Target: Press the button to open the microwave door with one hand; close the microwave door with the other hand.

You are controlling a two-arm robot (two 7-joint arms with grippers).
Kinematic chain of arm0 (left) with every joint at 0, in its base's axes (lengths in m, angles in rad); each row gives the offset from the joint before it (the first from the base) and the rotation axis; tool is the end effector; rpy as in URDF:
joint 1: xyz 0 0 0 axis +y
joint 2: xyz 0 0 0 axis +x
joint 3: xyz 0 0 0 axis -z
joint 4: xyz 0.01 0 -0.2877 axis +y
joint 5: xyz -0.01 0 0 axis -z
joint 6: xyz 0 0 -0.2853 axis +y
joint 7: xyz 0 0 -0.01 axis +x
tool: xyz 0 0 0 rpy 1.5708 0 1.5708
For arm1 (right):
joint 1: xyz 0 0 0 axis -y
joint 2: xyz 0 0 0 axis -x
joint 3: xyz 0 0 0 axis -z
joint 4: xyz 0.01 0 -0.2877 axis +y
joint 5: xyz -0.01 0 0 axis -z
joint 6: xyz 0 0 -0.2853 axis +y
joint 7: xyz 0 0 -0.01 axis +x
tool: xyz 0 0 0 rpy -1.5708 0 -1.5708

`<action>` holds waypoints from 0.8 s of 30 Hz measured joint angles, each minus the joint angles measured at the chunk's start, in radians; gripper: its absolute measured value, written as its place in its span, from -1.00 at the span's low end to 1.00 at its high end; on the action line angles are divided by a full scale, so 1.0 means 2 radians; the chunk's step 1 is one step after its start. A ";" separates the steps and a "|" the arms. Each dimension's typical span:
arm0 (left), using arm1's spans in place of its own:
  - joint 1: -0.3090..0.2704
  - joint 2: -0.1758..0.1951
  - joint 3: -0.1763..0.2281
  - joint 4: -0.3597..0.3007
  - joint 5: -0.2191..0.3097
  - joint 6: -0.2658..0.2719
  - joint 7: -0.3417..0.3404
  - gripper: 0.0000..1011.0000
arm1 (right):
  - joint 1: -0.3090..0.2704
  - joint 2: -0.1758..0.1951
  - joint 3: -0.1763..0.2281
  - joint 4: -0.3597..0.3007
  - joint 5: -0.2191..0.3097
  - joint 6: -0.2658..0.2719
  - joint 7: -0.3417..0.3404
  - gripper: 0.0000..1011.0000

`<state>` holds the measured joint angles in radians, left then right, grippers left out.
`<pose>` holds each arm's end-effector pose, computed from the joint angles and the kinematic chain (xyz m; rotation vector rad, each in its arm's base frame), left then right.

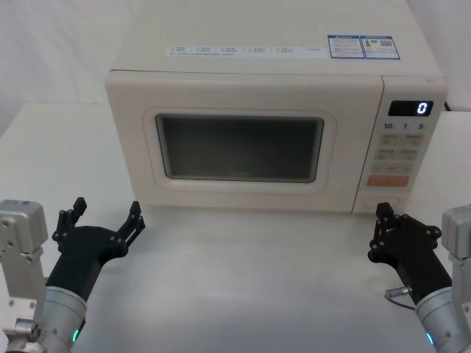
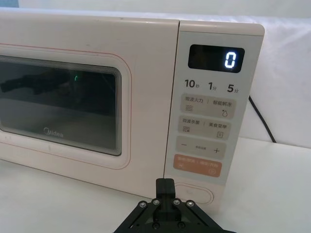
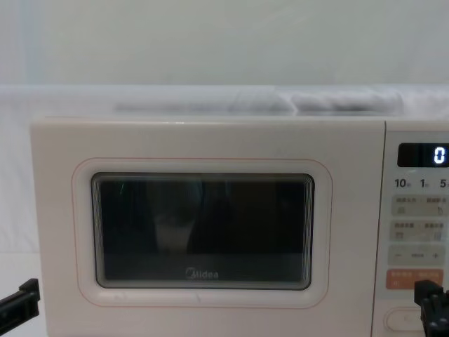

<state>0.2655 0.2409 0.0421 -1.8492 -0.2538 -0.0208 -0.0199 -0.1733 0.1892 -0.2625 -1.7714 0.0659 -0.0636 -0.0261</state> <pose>0.2302 0.0395 -0.2830 -0.0381 0.0141 1.4461 0.2437 0.0320 -0.2949 -0.0032 -0.0887 -1.3019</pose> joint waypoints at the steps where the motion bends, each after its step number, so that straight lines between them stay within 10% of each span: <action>1: 0.000 0.000 0.000 0.000 0.000 0.000 0.000 0.98 | 0.000 0.000 0.000 0.000 0.000 0.000 0.000 -1.00; 24: 0.000 0.000 0.000 0.000 0.000 0.000 0.000 0.98 | 0.038 -0.021 0.049 0.057 0.057 0.038 0.076 -1.00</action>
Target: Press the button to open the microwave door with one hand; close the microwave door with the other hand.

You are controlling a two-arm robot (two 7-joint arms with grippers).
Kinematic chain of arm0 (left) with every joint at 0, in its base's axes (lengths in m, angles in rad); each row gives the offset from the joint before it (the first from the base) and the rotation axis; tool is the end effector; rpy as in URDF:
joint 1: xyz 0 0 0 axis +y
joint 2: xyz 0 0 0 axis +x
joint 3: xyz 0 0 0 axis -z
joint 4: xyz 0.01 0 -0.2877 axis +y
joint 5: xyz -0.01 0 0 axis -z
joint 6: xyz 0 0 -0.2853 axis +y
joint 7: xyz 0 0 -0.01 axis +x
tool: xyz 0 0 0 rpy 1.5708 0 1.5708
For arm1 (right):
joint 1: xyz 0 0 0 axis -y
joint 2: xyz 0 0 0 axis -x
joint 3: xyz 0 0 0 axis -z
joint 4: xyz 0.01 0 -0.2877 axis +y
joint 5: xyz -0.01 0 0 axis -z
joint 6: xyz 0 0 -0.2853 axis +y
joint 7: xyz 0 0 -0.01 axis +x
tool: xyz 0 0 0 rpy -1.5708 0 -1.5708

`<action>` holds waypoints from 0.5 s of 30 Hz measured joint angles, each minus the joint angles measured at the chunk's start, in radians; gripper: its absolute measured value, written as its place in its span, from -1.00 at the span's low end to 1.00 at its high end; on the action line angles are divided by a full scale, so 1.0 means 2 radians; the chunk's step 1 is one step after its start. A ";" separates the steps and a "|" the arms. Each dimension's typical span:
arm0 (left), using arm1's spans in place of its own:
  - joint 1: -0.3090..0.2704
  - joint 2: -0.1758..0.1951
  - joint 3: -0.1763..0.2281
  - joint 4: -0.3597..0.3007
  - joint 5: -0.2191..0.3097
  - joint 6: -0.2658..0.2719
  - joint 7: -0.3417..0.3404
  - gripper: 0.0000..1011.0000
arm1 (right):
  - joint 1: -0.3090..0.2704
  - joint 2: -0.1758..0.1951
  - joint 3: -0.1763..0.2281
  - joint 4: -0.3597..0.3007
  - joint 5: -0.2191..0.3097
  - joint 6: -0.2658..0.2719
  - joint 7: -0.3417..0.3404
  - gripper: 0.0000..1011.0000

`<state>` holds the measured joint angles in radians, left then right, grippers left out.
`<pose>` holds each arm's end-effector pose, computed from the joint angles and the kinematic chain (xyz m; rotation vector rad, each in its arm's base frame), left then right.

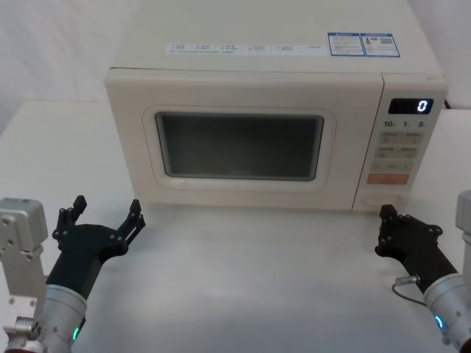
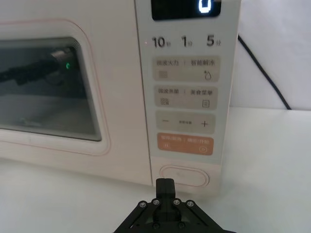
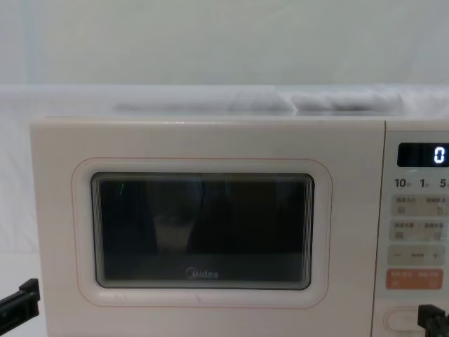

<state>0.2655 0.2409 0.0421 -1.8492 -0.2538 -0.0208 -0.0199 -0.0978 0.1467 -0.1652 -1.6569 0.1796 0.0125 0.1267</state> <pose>0.2302 0.0395 -0.2830 -0.0381 0.0141 1.4461 0.2725 0.0098 -0.3049 0.0013 0.0753 -1.2685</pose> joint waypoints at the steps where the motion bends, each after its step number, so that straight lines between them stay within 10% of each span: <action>1: 0.000 0.000 0.000 0.000 0.000 0.000 0.000 0.98 | 0.008 0.000 0.001 0.010 0.000 0.003 0.003 -1.00; 15: 0.000 0.000 0.000 0.000 0.000 0.000 0.000 0.98 | 0.062 0.001 -0.006 0.077 -0.009 0.010 0.019 -1.00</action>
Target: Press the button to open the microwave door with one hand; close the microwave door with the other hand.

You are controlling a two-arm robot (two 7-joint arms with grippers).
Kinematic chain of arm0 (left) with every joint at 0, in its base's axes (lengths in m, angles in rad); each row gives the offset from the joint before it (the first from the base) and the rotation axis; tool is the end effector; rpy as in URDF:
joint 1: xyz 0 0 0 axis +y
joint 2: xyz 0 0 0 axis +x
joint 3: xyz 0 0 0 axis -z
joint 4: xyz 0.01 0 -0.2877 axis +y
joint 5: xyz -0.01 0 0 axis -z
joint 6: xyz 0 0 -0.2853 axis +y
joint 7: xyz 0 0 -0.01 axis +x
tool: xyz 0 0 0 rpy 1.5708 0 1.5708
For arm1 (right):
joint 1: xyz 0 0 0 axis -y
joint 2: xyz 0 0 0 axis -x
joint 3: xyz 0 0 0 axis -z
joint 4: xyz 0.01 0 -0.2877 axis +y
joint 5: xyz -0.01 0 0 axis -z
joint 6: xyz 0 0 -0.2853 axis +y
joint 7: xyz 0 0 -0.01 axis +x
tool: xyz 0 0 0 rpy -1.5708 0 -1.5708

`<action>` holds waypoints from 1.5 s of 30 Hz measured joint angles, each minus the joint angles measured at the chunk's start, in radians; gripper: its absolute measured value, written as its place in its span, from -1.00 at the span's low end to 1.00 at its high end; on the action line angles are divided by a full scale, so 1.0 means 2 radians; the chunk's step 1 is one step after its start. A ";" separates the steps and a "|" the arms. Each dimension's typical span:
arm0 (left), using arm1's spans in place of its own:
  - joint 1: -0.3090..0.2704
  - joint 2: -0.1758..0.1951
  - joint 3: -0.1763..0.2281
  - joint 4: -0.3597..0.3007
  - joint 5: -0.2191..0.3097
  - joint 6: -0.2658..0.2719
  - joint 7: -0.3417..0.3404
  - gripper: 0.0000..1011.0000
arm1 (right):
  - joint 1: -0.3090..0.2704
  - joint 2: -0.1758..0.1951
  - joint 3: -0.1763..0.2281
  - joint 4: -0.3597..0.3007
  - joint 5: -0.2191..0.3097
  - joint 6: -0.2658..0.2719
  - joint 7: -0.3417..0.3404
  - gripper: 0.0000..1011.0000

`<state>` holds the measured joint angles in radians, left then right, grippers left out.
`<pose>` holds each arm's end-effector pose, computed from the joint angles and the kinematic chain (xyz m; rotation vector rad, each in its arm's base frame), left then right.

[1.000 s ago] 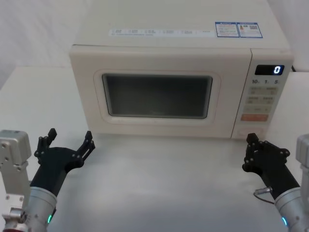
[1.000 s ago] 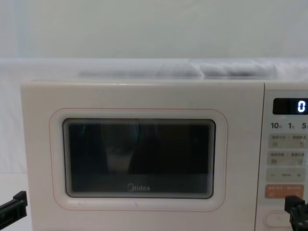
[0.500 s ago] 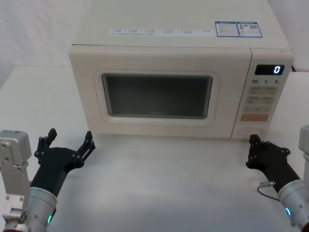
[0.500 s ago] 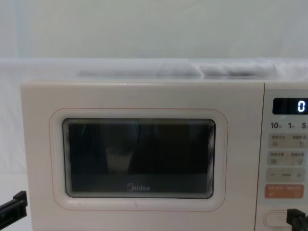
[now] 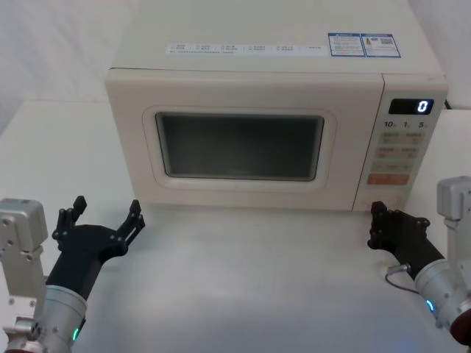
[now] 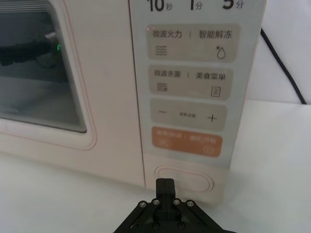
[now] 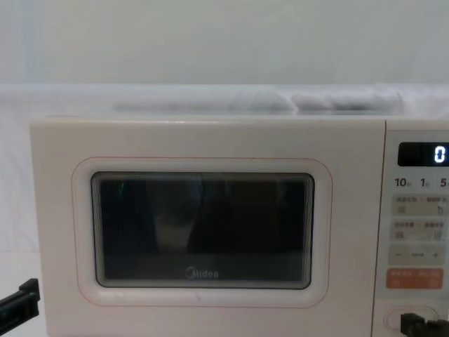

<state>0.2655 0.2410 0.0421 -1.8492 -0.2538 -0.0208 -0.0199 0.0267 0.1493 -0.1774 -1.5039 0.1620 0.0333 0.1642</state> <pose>0.2302 0.0395 -0.2830 -0.0380 0.0140 1.4460 0.3077 0.0058 -0.3141 -0.0675 0.0825 -1.2404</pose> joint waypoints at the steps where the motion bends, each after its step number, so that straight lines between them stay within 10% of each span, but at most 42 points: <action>1: 0.000 0.000 0.000 0.000 0.000 0.000 0.000 0.98 | 0.002 0.000 0.000 0.002 -0.001 -0.001 0.000 -1.00; 45: 0.000 0.000 0.000 0.000 0.000 0.000 0.000 0.98 | 0.040 -0.028 0.009 0.061 -0.020 -0.025 -0.011 -1.00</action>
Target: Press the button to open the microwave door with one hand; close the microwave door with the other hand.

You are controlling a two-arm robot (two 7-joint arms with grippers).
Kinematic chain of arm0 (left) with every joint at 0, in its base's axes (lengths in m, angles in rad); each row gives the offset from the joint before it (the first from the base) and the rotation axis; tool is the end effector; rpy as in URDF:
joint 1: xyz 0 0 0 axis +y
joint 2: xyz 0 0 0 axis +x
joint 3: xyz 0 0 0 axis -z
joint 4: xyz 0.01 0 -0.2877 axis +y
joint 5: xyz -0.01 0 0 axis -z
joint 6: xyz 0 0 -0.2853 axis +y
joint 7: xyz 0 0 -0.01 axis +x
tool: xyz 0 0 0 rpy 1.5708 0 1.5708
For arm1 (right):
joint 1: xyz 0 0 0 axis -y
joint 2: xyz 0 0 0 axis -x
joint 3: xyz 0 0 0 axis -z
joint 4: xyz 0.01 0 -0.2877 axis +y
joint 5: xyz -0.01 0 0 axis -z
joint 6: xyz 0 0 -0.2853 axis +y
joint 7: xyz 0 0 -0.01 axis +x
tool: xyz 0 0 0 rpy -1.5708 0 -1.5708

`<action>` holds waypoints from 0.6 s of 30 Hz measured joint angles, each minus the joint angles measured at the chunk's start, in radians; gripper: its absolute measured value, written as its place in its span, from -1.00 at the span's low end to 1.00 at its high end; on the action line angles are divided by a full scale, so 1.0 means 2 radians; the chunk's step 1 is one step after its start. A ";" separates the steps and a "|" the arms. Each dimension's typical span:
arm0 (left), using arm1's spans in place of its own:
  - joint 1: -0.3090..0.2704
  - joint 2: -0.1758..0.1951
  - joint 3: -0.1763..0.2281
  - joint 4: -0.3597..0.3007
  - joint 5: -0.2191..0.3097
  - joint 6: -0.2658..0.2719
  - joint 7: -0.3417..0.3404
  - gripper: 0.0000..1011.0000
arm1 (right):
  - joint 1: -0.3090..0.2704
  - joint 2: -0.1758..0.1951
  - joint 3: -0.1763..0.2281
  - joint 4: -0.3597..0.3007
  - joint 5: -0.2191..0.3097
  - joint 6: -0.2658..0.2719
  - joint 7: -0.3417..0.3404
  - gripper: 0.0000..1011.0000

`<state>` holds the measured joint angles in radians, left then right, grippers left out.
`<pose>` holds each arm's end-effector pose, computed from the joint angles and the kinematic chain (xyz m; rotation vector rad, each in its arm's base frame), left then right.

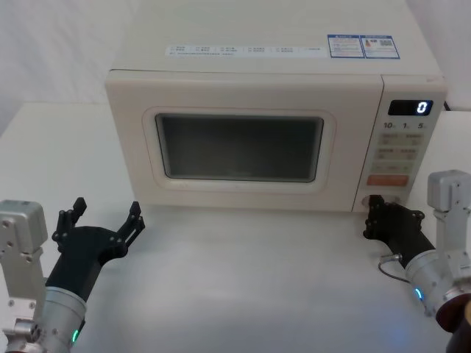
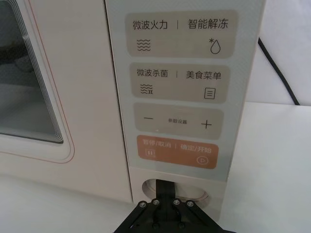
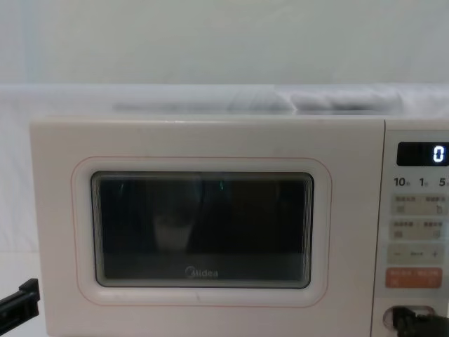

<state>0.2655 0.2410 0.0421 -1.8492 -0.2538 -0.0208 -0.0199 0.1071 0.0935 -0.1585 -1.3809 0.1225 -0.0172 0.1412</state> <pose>0.2302 0.0395 -0.2830 -0.0380 0.0140 1.4460 0.3308 0.0139 -0.3224 -0.0510 0.0712 -1.2918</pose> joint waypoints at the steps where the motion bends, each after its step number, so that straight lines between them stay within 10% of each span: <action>1: 0.000 0.000 0.000 0.000 0.000 0.000 0.000 0.98 | 0.002 -0.001 0.000 0.002 0.000 0.000 0.000 -1.00; 18: 0.000 0.000 0.000 0.000 0.000 0.000 0.000 0.98 | 0.016 -0.006 -0.002 0.016 -0.002 -0.009 0.002 -1.00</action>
<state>0.2655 0.2410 0.0422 -1.8492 -0.2538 -0.0208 -0.0199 0.1400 0.0815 -0.1631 -1.3480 0.1190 -0.0352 0.1458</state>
